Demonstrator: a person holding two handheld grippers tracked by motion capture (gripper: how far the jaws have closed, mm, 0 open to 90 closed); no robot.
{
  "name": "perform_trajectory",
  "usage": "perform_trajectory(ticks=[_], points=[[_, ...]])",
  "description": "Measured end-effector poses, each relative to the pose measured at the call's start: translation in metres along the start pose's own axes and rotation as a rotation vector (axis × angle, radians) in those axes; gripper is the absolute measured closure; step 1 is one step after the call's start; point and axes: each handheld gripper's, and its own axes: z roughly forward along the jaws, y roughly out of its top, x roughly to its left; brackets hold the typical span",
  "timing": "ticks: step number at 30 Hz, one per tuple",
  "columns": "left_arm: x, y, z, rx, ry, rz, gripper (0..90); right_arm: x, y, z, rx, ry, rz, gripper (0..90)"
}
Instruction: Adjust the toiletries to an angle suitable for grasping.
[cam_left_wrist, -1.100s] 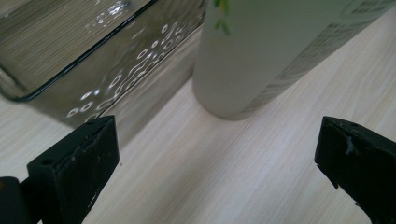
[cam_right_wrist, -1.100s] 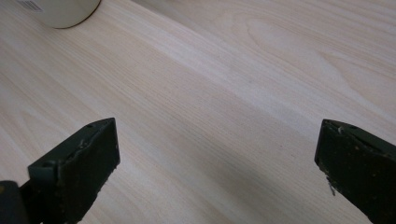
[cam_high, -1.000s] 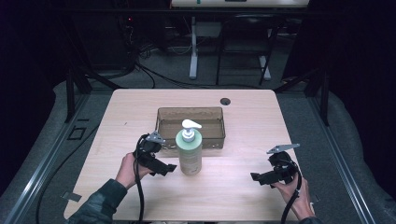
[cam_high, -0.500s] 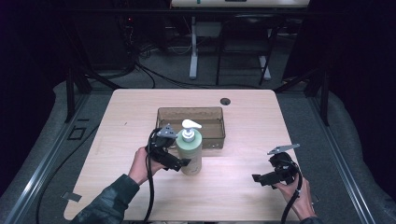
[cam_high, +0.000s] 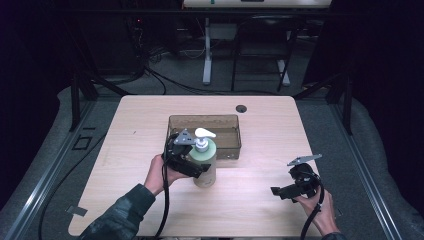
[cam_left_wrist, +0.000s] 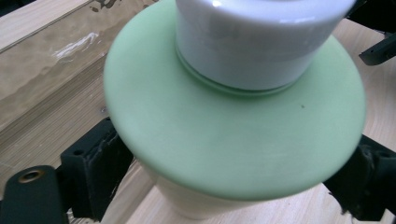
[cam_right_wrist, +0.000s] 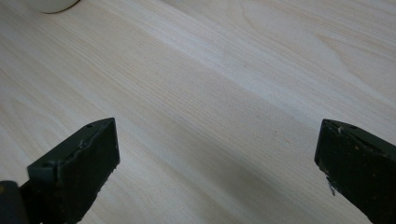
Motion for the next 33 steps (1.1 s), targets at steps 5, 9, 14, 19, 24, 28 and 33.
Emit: perform_trajectory(ticks=[5, 9, 14, 19, 24, 28, 33], points=[[-0.001, 0.000, 0.001, -0.002, 0.007, 0.009, 12.1, 0.000, 0.000, 0.001, 0.007, 0.000, -0.002, 0.4], [-0.001, -0.001, 0.000, 0.003, 0.014, 0.007, 12.3, 0.000, -0.001, 0.001, 0.011, -0.001, -0.002, 0.9], [0.002, -0.003, -0.004, 0.007, 0.029, -0.004, 12.3, 0.000, -0.001, 0.001, 0.010, 0.001, -0.005, 1.3], [0.007, -0.010, -0.012, 0.009, 0.049, -0.022, 12.3, 0.000, -0.001, 0.002, 0.016, -0.006, -0.013, 2.8], [0.012, -0.014, -0.020, 0.021, 0.063, -0.035, 12.4, 0.000, -0.002, 0.003, 0.025, -0.012, -0.013, 3.2], [0.015, -0.017, -0.024, 0.029, 0.068, -0.046, 12.3, 0.000, -0.002, 0.004, 0.033, -0.012, -0.016, 3.6], [0.020, -0.020, -0.030, 0.041, 0.087, -0.062, 12.3, -0.001, -0.003, 0.005, 0.037, -0.011, -0.017, 4.1]])
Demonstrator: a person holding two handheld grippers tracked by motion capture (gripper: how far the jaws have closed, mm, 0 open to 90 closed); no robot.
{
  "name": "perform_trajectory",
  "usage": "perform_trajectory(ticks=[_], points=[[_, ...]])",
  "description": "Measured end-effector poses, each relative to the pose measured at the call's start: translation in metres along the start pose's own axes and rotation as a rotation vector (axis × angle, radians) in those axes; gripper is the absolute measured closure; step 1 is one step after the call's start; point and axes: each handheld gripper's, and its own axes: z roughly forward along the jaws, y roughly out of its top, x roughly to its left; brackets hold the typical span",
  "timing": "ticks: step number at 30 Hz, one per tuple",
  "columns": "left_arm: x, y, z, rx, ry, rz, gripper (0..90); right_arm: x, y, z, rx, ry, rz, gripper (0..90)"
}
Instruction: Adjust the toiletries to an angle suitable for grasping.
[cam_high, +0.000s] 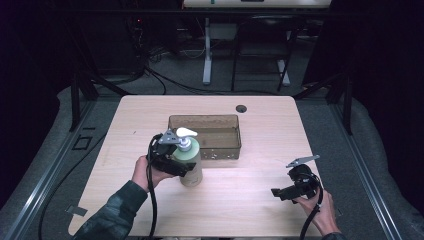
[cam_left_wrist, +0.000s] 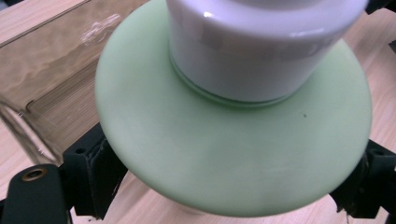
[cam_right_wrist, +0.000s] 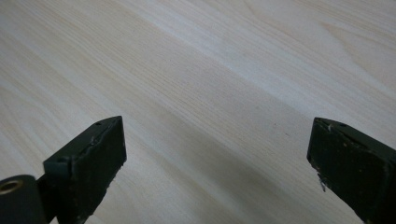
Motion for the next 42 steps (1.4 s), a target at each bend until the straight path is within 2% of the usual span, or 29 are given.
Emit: perform_trajectory(ticks=[7, 29, 32, 35, 38, 42], points=[[0.007, -0.003, -0.007, 0.023, 0.028, -0.025, 12.3, 0.000, 0.000, 0.000, -0.001, 0.001, -0.003, 4.1], [0.025, -0.018, -0.026, 0.042, 0.130, -0.117, 12.3, -0.002, -0.001, 0.003, 0.012, 0.016, -0.015, 4.0], [0.027, -0.020, -0.027, 0.035, 0.117, -0.101, 12.1, -0.002, -0.001, 0.003, 0.016, 0.028, -0.013, 3.9], [0.031, -0.021, -0.028, 0.029, 0.083, -0.096, 11.6, -0.002, -0.001, 0.004, 0.016, 0.041, -0.013, 3.8], [0.034, -0.023, -0.031, 0.018, 0.038, -0.108, 9.1, -0.002, -0.001, 0.004, 0.021, 0.048, -0.020, 3.8], [0.036, -0.022, -0.038, 0.004, 0.010, -0.090, 5.4, -0.002, -0.001, 0.004, 0.026, 0.050, -0.020, 3.7]])
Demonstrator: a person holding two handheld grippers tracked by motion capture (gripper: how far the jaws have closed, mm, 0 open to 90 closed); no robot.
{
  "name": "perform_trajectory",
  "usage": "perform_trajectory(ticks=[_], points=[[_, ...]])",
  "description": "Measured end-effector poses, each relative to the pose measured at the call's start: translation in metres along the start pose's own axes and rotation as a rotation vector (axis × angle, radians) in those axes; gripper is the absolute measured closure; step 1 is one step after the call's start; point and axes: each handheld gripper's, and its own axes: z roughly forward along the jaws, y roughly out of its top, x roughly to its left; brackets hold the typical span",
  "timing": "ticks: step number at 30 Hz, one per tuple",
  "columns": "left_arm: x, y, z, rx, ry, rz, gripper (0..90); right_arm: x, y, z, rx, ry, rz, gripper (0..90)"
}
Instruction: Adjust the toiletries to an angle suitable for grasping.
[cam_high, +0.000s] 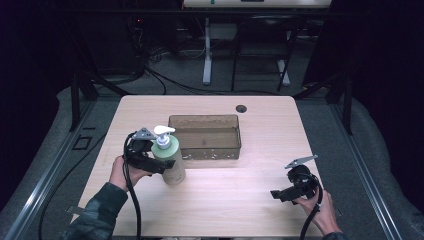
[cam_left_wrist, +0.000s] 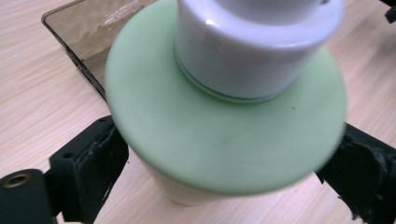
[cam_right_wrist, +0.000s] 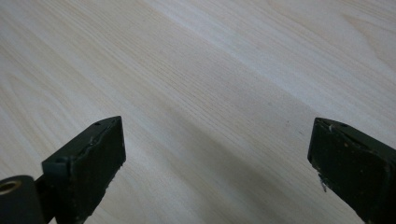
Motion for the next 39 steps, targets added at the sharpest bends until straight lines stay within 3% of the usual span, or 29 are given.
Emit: perform_trajectory(ticks=[3, 5, 8, 14, 24, 39], points=[[0.001, 0.002, -0.005, 0.001, -0.018, 0.016, 0.7, 0.000, 0.000, 0.000, 0.004, 0.007, -0.003, 3.7], [0.003, 0.004, -0.010, 0.007, -0.036, 0.025, 0.1, -0.001, 0.000, 0.000, 0.002, 0.035, 0.002, 3.9], [0.007, 0.008, -0.017, 0.003, -0.060, 0.028, 0.0, -0.002, 0.000, 0.000, 0.000, 0.040, -0.008, 3.9], [0.008, 0.026, -0.033, 0.027, -0.055, 0.088, 0.0, -0.003, 0.000, -0.001, 0.010, 0.040, -0.011, 4.2], [0.009, 0.049, -0.038, 0.088, -0.042, 0.153, 0.1, -0.001, 0.001, -0.002, 0.014, 0.047, -0.012, 5.1], [0.006, 0.072, -0.043, 0.142, -0.053, 0.199, 0.1, -0.001, 0.001, -0.001, 0.029, 0.049, -0.025, 7.0]])
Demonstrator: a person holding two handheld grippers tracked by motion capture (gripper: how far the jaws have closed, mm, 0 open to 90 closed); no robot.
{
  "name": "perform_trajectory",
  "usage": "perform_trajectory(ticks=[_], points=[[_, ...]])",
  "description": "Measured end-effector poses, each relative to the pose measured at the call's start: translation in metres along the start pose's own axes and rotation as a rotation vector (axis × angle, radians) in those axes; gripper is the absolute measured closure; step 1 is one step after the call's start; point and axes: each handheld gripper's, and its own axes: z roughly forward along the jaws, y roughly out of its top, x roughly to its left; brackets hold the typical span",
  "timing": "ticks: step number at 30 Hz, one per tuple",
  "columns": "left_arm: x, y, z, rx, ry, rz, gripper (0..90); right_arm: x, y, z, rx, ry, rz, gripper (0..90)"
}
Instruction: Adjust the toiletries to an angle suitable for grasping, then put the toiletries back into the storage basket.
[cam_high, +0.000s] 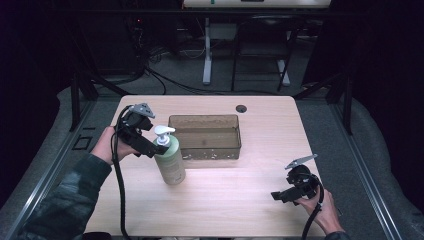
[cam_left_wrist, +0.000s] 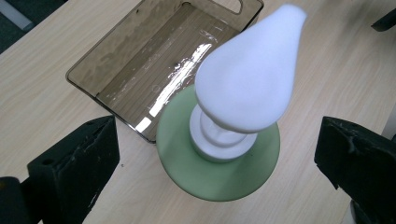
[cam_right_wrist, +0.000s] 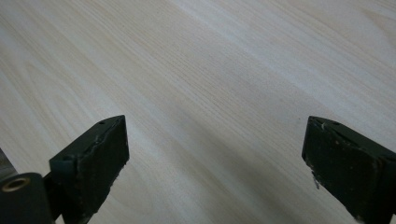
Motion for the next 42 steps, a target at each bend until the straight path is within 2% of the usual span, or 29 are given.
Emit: perform_trajectory(ticks=[3, 4, 6, 7, 8, 10, 12, 14, 15, 17, 21, 23, 26, 28, 31, 42], points=[[0.000, 0.005, -0.001, 0.013, -0.002, 0.017, 0.2, -0.001, 0.001, 0.000, -0.001, 0.000, -0.003, 7.2], [0.000, 0.006, -0.001, 0.017, -0.022, 0.026, 0.6, -0.001, 0.001, 0.000, -0.002, 0.004, 0.001, 7.3], [0.001, 0.009, -0.001, 0.025, -0.022, 0.030, 2.3, -0.001, 0.001, 0.001, 0.000, 0.004, 0.000, 7.4], [-0.001, 0.010, 0.000, 0.021, -0.035, 0.021, 2.6, -0.001, 0.001, 0.000, -0.001, 0.006, 0.001, 7.4], [-0.001, 0.011, 0.000, 0.036, -0.033, 0.034, 4.7, -0.001, 0.001, 0.000, 0.001, 0.004, 0.002, 7.5], [-0.001, 0.014, 0.000, 0.041, -0.041, 0.057, 11.2, -0.001, 0.001, 0.000, 0.001, 0.006, 0.004, 7.8], [-0.001, 0.016, -0.001, 0.039, -0.037, 0.055, 26.2, -0.001, 0.000, 0.000, 0.002, 0.007, 0.004, 8.0], [-0.002, 0.019, -0.001, 0.041, -0.035, 0.056, 30.2, -0.002, 0.000, 0.000, 0.003, 0.007, 0.002, 8.1], [-0.002, 0.020, -0.001, 0.048, -0.034, 0.068, 35.4, -0.001, 0.000, 0.000, 0.001, 0.006, 0.004, 8.2], [-0.002, 0.023, -0.002, 0.067, -0.029, 0.082, 37.9, -0.002, 0.000, 0.000, 0.000, 0.007, 0.004, 8.4], [-0.003, 0.028, -0.002, 0.086, -0.044, 0.111, 49.2, -0.002, -0.001, 0.000, -0.003, 0.008, 0.002, 8.5], [-0.004, 0.030, -0.002, 0.102, -0.030, 0.123, 51.4, -0.002, -0.001, -0.001, -0.002, 0.012, 0.001, 8.6], [0.000, 0.030, -0.002, 0.106, -0.022, 0.113, 59.7, -0.002, -0.001, -0.001, -0.005, 0.002, -0.005, 8.7], [0.001, 0.030, -0.001, 0.108, -0.032, 0.118, 61.0, -0.002, -0.001, -0.001, -0.003, 0.002, -0.003, 8.7], [-0.001, 0.032, -0.001, 0.121, -0.016, 0.136, 61.2, -0.002, -0.001, -0.001, -0.001, 0.000, -0.003, 8.7], [-0.002, 0.037, 0.000, 0.159, -0.015, 0.151, 61.6, -0.002, -0.002, -0.001, 0.001, -0.006, -0.002, 9.1]])
